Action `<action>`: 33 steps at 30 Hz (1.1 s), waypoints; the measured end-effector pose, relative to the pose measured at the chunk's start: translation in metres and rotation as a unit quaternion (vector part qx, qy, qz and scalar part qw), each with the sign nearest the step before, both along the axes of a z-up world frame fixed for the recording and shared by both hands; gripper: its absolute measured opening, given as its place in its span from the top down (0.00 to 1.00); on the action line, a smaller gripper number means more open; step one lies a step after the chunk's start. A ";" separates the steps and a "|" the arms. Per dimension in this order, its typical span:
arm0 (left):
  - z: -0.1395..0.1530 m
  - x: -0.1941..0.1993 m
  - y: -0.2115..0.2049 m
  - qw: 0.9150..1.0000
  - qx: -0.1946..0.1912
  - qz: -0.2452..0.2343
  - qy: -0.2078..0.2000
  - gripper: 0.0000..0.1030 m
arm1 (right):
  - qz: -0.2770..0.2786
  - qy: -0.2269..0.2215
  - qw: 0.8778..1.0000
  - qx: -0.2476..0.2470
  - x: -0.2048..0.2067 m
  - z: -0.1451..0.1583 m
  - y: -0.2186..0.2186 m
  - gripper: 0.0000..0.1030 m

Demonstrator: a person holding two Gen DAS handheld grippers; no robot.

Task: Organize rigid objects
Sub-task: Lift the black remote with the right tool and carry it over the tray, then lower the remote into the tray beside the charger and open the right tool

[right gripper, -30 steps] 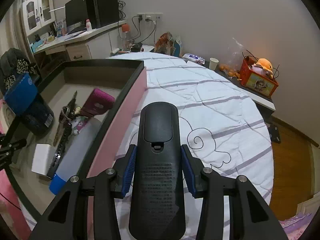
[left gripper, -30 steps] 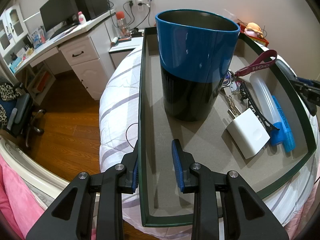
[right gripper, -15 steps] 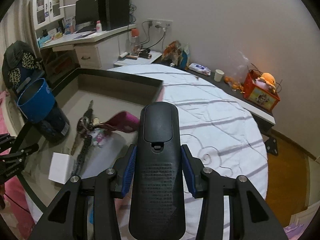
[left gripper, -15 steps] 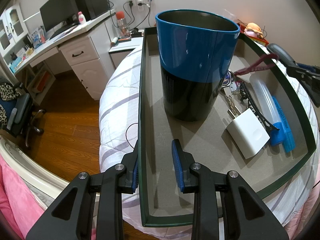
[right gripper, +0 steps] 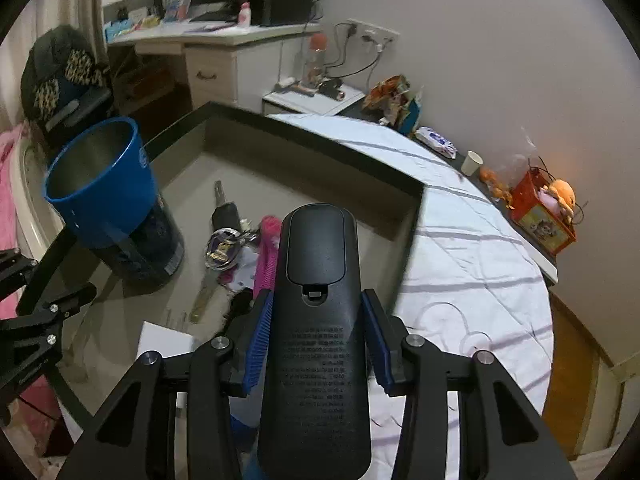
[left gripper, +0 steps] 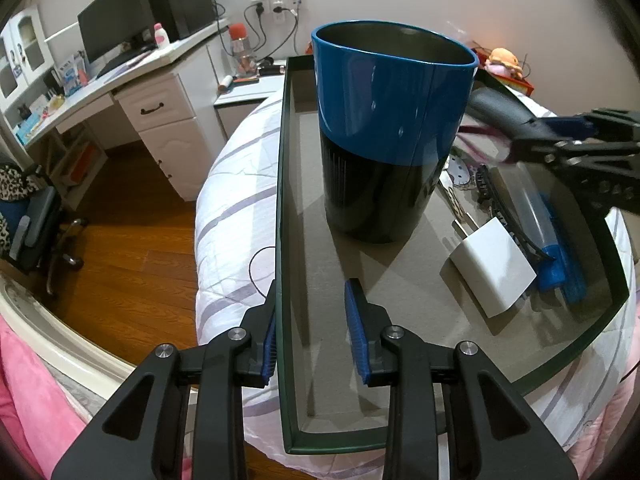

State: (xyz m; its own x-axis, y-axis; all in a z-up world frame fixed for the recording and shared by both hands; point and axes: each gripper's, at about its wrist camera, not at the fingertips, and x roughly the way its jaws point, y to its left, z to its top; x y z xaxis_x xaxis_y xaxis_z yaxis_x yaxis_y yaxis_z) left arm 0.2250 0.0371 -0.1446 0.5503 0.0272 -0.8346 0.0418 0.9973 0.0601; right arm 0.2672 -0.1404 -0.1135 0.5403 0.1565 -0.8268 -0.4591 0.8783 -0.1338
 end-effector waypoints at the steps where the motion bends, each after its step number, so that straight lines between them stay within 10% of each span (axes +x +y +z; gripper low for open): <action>1: 0.000 0.000 0.000 1.000 -0.001 0.000 0.000 0.71 | 0.004 0.005 1.000 -0.002 0.001 -0.003 0.005 0.57; 20: 0.000 -0.001 0.001 1.000 -0.003 -0.002 0.000 0.71 | 0.029 0.046 0.998 0.045 0.001 -0.020 0.022 0.56; 33: 0.000 0.000 -0.001 1.000 -0.002 -0.002 0.001 0.71 | -0.040 -0.051 0.998 -0.009 -0.031 0.022 -0.022 0.34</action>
State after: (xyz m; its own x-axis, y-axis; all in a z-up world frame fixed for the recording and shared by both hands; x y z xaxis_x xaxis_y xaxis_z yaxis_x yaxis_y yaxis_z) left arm 0.2247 0.0362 -0.1449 0.5482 0.0211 -0.8361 0.0462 0.9974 0.0554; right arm 0.2365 -0.1623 -0.0918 0.6320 0.0955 -0.7690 -0.3716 0.9082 -0.1926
